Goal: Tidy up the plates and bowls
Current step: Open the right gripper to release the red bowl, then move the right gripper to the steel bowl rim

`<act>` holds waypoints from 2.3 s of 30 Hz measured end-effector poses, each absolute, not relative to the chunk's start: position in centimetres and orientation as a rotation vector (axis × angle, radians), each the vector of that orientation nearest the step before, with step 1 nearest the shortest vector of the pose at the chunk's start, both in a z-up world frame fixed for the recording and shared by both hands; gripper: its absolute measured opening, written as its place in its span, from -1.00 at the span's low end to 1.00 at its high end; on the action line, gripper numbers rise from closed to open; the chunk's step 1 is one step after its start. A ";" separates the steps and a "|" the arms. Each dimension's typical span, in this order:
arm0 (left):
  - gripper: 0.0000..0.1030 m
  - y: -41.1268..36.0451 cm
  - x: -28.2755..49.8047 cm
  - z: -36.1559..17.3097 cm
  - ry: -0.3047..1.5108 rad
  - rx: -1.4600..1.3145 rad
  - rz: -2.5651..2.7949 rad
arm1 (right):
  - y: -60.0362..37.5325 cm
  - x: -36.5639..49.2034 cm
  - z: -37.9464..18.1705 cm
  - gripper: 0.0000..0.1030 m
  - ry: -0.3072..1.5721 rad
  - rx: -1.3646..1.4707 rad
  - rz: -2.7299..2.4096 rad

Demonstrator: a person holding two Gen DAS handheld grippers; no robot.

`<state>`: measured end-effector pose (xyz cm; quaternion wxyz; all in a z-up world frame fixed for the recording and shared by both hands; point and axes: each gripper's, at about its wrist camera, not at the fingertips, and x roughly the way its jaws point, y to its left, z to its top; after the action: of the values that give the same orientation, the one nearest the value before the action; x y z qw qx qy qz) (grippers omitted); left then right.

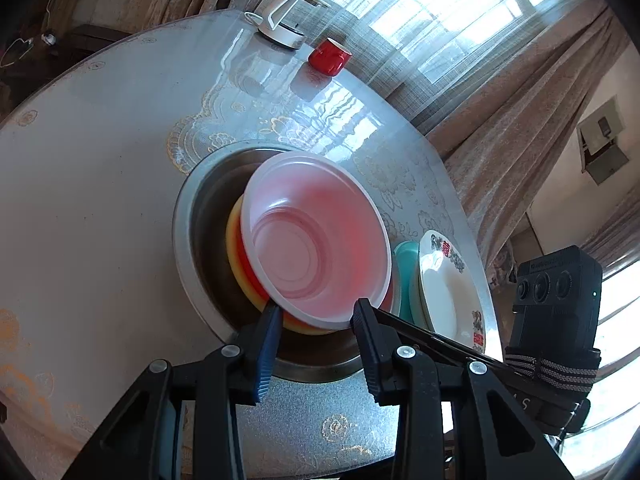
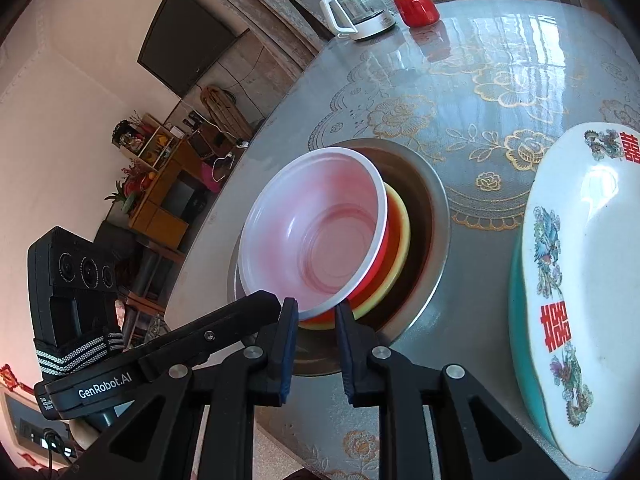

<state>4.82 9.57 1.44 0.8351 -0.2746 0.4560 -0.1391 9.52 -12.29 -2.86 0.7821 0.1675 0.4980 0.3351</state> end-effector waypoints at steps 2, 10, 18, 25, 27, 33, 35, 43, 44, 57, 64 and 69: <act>-0.28 9.4 5.0 1.4 0.970 -0.578 -0.289 | -12.4 9.5 -2.9 -0.57 1.073 0.362 0.725; -0.25 9.8 4.9 1.7 0.953 -0.577 -0.271 | -12.5 9.1 -2.7 -0.52 1.053 0.346 0.723; -0.26 9.8 4.8 1.4 0.941 -0.549 -0.241 | -13.5 9.1 -1.9 -0.49 0.986 0.293 0.628; -0.26 9.3 4.5 1.8 0.906 -0.449 -0.198 | -11.9 10.2 -2.1 -0.51 0.986 0.222 0.604; -0.26 9.3 4.5 1.9 0.890 -0.418 -0.178 | -11.6 10.3 -2.2 -0.52 0.989 0.212 0.605; -0.26 9.3 4.4 2.1 0.862 -0.354 -0.141 | -11.5 10.4 -2.3 -0.52 0.979 0.186 0.601; -0.26 9.3 4.4 2.0 0.860 -0.347 -0.138 | -11.5 10.4 -2.2 -0.52 0.974 0.176 0.599; -0.26 8.2 4.3 2.1 0.855 -0.276 -0.117 | -11.2 10.2 -2.1 -0.52 0.959 0.153 0.593; -0.26 8.2 4.3 2.1 0.854 -0.269 -0.115 | -11.3 10.1 -2.1 -0.52 0.959 0.156 0.595; -0.25 8.1 3.7 2.3 0.844 -0.211 -0.092 | -12.1 9.2 -1.7 -0.49 0.939 0.167 0.598; -0.25 8.2 3.5 2.3 0.841 -0.216 -0.087 | -13.3 8.8 -1.4 -0.49 0.915 0.191 0.585; -0.25 8.4 3.3 2.4 0.837 -0.223 -0.086 | -14.2 8.7 -1.5 -0.49 0.914 0.212 0.567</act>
<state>3.33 8.40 2.39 0.9067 -0.1081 0.4055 -0.0416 8.65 -14.20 -1.48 0.8536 0.1008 0.4344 0.2693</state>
